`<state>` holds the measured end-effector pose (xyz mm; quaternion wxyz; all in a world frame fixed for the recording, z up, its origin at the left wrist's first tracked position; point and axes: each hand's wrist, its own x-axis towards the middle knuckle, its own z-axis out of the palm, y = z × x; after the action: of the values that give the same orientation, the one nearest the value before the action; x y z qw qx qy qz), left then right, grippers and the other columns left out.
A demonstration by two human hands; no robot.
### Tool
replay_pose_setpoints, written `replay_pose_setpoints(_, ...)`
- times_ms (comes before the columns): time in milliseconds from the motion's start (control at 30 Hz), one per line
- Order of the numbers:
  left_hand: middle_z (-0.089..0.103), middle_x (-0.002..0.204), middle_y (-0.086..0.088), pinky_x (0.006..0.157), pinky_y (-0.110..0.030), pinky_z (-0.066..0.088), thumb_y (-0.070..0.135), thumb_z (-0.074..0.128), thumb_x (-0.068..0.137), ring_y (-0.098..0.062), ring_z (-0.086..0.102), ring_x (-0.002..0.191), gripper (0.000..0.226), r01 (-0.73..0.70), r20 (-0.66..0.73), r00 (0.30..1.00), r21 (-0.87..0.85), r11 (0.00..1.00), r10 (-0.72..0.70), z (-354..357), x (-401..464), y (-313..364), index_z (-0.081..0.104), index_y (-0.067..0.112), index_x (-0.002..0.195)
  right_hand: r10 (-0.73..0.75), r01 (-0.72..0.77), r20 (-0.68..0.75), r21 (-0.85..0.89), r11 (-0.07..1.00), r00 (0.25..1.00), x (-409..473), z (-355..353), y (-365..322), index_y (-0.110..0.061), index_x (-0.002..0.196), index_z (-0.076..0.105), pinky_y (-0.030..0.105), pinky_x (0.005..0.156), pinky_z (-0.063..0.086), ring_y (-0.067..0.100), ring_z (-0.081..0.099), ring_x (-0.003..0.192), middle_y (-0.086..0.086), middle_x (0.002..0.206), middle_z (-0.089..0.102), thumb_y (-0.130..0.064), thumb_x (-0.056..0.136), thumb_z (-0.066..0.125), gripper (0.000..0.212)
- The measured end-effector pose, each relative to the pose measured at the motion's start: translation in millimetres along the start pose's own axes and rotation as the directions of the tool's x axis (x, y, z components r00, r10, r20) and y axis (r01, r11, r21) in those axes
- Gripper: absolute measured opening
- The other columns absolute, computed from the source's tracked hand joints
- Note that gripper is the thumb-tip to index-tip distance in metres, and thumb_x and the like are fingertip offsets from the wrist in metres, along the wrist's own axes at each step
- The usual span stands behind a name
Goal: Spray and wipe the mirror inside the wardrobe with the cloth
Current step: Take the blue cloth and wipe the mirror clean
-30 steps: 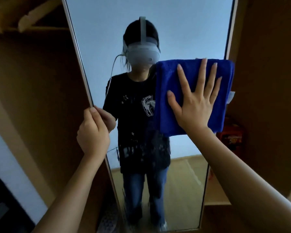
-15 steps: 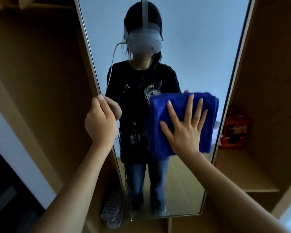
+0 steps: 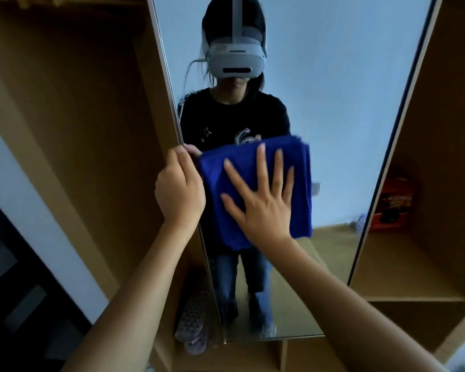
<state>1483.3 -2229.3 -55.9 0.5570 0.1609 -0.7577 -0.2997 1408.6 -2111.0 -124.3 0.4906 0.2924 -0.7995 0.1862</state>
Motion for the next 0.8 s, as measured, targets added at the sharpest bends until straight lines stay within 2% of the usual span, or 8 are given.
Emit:
replay_pose_setpoints(100,0.064,0.08,0.004,0.057,-0.02,0.043,0.026,0.029,0.105,-0.012,0.063,0.071,0.038,-0.006,-0.013,1.0,0.021,1.0,0.006,-1,1,0,0.062,0.008,0.102,-0.012,0.013,0.074,-0.013,1.0,0.997,-49,18,-6,-0.048,0.151,0.007,0.049,0.119,-0.012,0.031,-0.017,0.149,0.004,0.163,-0.007,-0.064,0.093,0.035,0.066)
replay_pose_setpoints(200,0.061,0.078,0.006,0.055,-0.013,0.039,0.025,0.03,0.105,-0.008,0.06,0.069,0.037,-0.011,-0.015,1.0,0.025,1.0,0.011,-1,0,0,0.063,0.008,0.102,0.007,-0.003,0.119,-0.031,1.0,0.993,-63,22,-8,-0.049,0.152,0.002,0.049,0.119,-0.013,0.032,-0.01,0.148,0.004,0.162,-0.006,-0.064,0.093,0.031,0.067)
replay_pose_setpoints(300,0.063,0.076,0.004,0.054,-0.015,0.04,0.024,0.03,0.105,-0.011,0.061,0.067,0.037,-0.015,-0.006,1.0,0.011,1.0,0.015,-2,0,-1,0.063,0.008,0.1,0.009,-0.007,0.136,-0.01,1.0,0.991,-49,12,-10,-0.048,0.151,0.005,0.049,0.118,-0.013,0.031,-0.014,0.149,0.006,0.162,-0.002,-0.063,0.094,0.031,0.064)
replay_pose_setpoints(400,0.056,0.063,0.011,0.047,-0.014,0.036,0.026,0.026,0.105,-0.005,0.055,0.054,0.038,-0.032,-0.012,0.999,-0.023,0.999,0.031,-4,0,0,0.058,0.013,0.089,-0.003,0.001,0.083,0.031,1.0,0.997,-2,-6,-13,-0.048,0.15,0.01,0.049,0.117,-0.014,0.032,-0.011,0.149,0.006,0.162,0.0,-0.063,0.095,0.032,0.061)
replay_pose_setpoints(500,0.051,0.055,0.001,0.043,-0.029,0.035,0.033,0.02,0.104,-0.011,0.048,0.044,0.047,0.027,0.003,1.0,-0.125,0.992,-0.026,-7,-1,2,0.052,0.012,0.078,0.013,-0.012,-0.025,0.04,0.999,1.0,65,-25,-25,-0.044,0.152,0.016,0.051,0.118,-0.012,0.036,-0.003,0.149,0.01,0.163,0.005,-0.063,0.097,0.034,0.062)
replay_pose_setpoints(600,0.057,0.06,0.001,0.045,-0.031,0.038,0.037,0.018,0.103,-0.01,0.052,0.047,0.05,0.059,0.02,0.998,-0.209,0.976,-0.056,-10,-1,5,0.056,0.012,0.084,0.029,-0.026,-0.098,0.029,0.999,0.995,96,-32,-37,-0.04,0.153,0.021,0.054,0.119,-0.007,0.038,0.0,0.149,0.013,0.163,0.01,-0.062,0.097,0.034,0.061)
replay_pose_setpoints(667,0.062,0.067,0.0,0.05,-0.033,0.043,0.038,0.018,0.103,-0.011,0.056,0.053,0.05,0.081,0.019,0.997,-0.233,0.969,-0.079,-12,0,5,0.059,0.012,0.089,0.02,-0.018,-0.094,0.018,1.0,0.995,86,-28,-42,-0.039,0.153,0.021,0.054,0.119,-0.007,0.039,-0.001,0.149,0.013,0.163,0.009,-0.062,0.098,0.034,0.061)
replay_pose_setpoints(800,0.06,0.067,-0.003,0.056,-0.036,0.045,0.039,0.018,0.102,-0.014,0.056,0.056,0.053,0.141,0.027,0.99,-0.258,0.956,-0.138,-12,0,4,0.057,0.008,0.083,-0.001,0.001,0.017,0.003,1.0,1.0,23,-5,-49,-0.043,0.153,0.011,0.052,0.119,-0.012,0.034,-0.015,0.149,0.01,0.164,-0.001,-0.063,0.098,0.03,0.062)
